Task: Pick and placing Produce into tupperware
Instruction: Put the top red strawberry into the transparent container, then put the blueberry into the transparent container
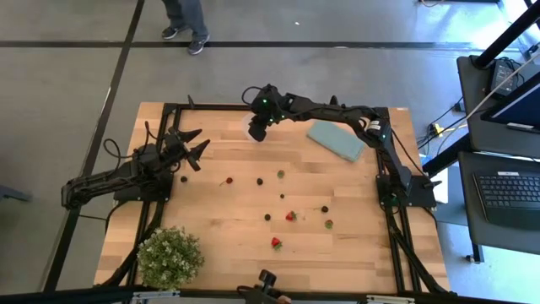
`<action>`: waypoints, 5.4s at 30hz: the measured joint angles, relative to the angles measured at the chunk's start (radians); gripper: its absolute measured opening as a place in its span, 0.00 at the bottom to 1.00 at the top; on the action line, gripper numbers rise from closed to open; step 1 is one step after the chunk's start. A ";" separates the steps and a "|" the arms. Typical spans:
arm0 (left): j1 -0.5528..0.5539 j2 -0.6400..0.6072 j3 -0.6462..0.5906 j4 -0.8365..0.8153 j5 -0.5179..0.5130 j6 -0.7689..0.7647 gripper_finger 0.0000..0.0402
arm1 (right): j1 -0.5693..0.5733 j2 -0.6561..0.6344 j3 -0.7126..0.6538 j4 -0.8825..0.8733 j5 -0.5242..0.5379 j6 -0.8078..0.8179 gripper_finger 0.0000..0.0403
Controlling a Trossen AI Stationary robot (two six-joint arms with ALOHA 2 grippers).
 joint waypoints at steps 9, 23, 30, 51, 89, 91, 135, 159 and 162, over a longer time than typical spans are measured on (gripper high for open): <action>0.000 0.000 0.000 0.000 0.000 0.000 0.62 | -0.006 -0.119 -0.002 -0.147 -0.018 -0.112 0.51; 0.000 0.000 0.000 0.000 0.000 0.003 0.62 | 0.087 -0.501 -0.174 -0.424 -0.131 -0.240 0.56; 0.000 0.000 0.000 0.000 0.000 0.003 0.62 | 0.190 -0.630 -0.578 -0.075 -0.148 -0.264 0.56; 0.000 0.000 0.000 0.000 0.000 0.003 0.62 | 0.327 -0.582 -1.074 0.640 0.089 -0.346 0.56; 0.000 0.000 0.000 0.000 0.002 0.001 0.62 | 0.332 -0.436 -1.045 0.676 0.087 -0.346 0.14; 0.000 0.000 0.000 0.000 0.002 0.001 0.62 | 0.332 -0.436 -1.045 0.677 0.089 -0.345 0.10; 0.000 0.000 0.000 0.000 -0.003 0.003 0.62 | 0.001 -0.109 -0.041 0.065 0.033 -0.032 0.00; 0.000 0.000 0.000 0.000 0.000 0.002 0.62 | -0.011 -0.049 -0.002 -0.033 0.035 -0.029 0.10; 0.000 0.000 0.000 0.000 0.000 0.002 0.62 | -0.011 -0.049 -0.002 -0.026 0.035 -0.039 0.13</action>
